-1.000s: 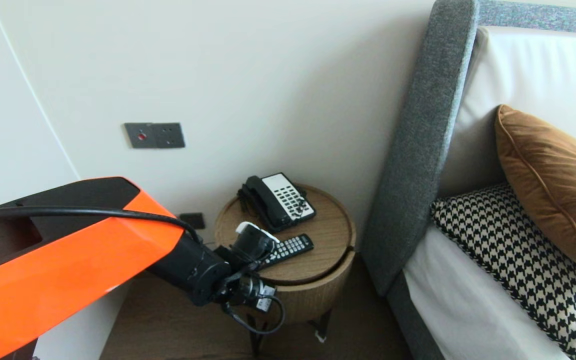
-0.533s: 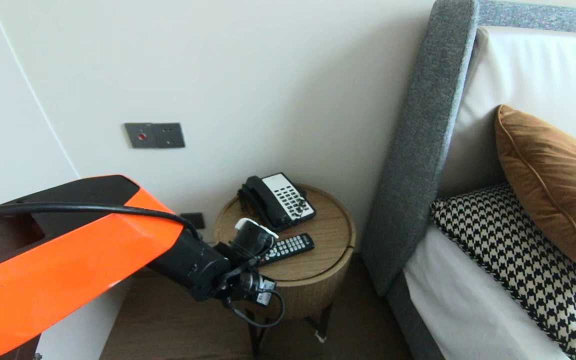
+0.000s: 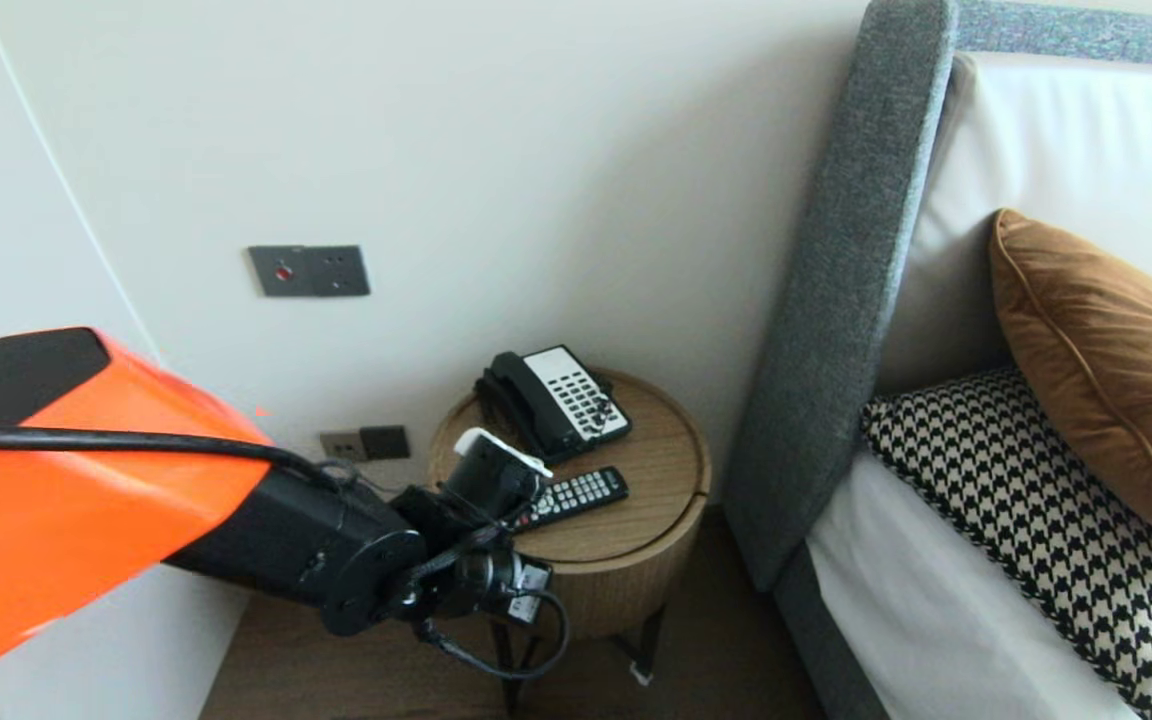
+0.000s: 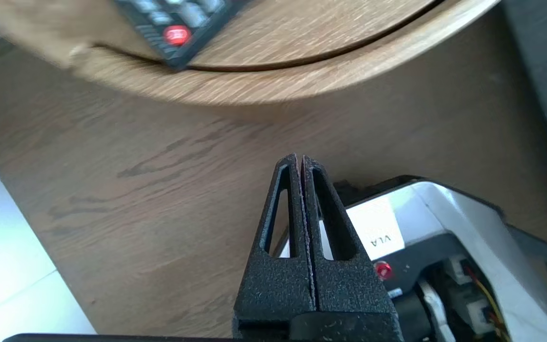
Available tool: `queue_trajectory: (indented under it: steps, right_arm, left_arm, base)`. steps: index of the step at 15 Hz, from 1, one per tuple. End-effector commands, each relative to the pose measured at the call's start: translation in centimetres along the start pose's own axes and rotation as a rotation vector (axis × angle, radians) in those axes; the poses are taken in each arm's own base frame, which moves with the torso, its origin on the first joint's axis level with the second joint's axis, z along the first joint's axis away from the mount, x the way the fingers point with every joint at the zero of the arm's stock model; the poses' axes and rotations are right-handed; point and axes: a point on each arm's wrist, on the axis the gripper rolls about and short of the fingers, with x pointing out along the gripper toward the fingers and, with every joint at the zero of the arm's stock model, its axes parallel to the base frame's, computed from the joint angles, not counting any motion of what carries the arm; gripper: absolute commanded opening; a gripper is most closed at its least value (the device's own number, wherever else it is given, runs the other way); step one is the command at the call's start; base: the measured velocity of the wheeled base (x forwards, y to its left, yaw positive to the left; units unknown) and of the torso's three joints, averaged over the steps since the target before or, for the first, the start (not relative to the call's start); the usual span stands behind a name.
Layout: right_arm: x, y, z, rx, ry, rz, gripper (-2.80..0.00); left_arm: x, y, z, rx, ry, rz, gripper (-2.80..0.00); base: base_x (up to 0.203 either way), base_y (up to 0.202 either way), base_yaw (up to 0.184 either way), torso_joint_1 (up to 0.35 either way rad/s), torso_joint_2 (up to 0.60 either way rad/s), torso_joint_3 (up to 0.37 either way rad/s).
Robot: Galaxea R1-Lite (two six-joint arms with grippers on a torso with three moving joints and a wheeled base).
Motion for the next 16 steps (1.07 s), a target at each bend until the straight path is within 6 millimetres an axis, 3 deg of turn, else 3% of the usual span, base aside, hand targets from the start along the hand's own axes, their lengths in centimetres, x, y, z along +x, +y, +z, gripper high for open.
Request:
queue_trajectory:
  steps: [1,5,8,12,16]
  right_arm:
    - [0.0,0.0,0.0,0.0,-0.005,0.001,-2.8]
    - [0.0,0.0,0.0,0.0,-0.005,-0.001,-2.8]
    - [0.0,0.0,0.0,0.0,-0.005,-0.001,-2.8]
    - [0.0,0.0,0.0,0.0,-0.005,-0.001,-2.8]
    - [0.0,0.0,0.0,0.0,-0.005,-0.001,-2.8]
  left_arm:
    - [-5.3,0.4,0.6,-0.016,-0.104,-0.022,-2.8]
    - [-12.8,2.6,-0.3,-0.076,-0.212,0.051,-2.8]
    - [-18.5,5.9,-2.3,-0.151,-0.258,0.129,-2.8]
    - [-25.4,9.8,-6.5,-0.213,-0.289,0.267,-2.8]
    - [-29.9,11.0,-12.0,-0.282,-0.257,0.383,-2.8]
  base:
    - [0.0,0.0,0.0,0.0,0.0,0.0]
    - [0.0,0.0,0.0,0.0,0.0,0.0]
    - [0.0,0.0,0.0,0.0,0.0,0.0]
    - [0.0,0.0,0.0,0.0,0.0,0.0]
    - [0.0,0.0,0.0,0.0,0.0,0.0]
